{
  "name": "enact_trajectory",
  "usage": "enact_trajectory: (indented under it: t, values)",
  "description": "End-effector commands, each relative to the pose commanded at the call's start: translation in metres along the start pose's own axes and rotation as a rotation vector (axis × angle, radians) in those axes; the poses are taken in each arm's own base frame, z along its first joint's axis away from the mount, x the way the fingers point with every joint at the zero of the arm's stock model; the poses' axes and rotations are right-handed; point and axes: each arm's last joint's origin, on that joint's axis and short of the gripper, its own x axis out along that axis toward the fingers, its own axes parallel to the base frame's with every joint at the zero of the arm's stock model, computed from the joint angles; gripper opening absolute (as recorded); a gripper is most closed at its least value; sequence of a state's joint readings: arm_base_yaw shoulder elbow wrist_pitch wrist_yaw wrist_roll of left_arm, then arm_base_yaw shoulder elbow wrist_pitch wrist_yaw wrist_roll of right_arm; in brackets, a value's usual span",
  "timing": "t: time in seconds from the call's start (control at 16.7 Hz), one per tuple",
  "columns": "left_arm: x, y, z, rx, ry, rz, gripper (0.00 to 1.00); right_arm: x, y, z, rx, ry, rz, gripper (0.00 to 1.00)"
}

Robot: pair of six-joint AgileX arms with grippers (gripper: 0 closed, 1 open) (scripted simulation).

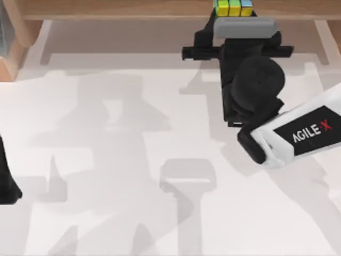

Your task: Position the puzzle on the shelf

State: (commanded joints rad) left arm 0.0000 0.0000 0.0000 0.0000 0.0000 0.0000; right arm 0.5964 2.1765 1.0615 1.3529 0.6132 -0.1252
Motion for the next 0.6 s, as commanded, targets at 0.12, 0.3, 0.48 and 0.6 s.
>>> enact_trajectory:
  t: [0.12,0.3,0.48,0.6]
  values:
    - [0.000,0.000,0.000,0.000,0.000,0.000,1.00,0.003,0.000,-0.002,-0.006,0.007,0.001,0.00]
    - [0.000,0.000,0.000,0.000,0.000,0.000,1.00,0.023,0.001,-0.004,-0.007,0.004,-0.008,0.00]
    - [0.000,0.000,0.000,0.000,0.000,0.000,1.00,0.047,0.000,0.001,0.008,-0.020,-0.021,0.00]
    - [0.000,0.000,0.000,0.000,0.000,0.000,1.00,0.059,-0.001,-0.001,0.004,-0.016,-0.023,0.00]
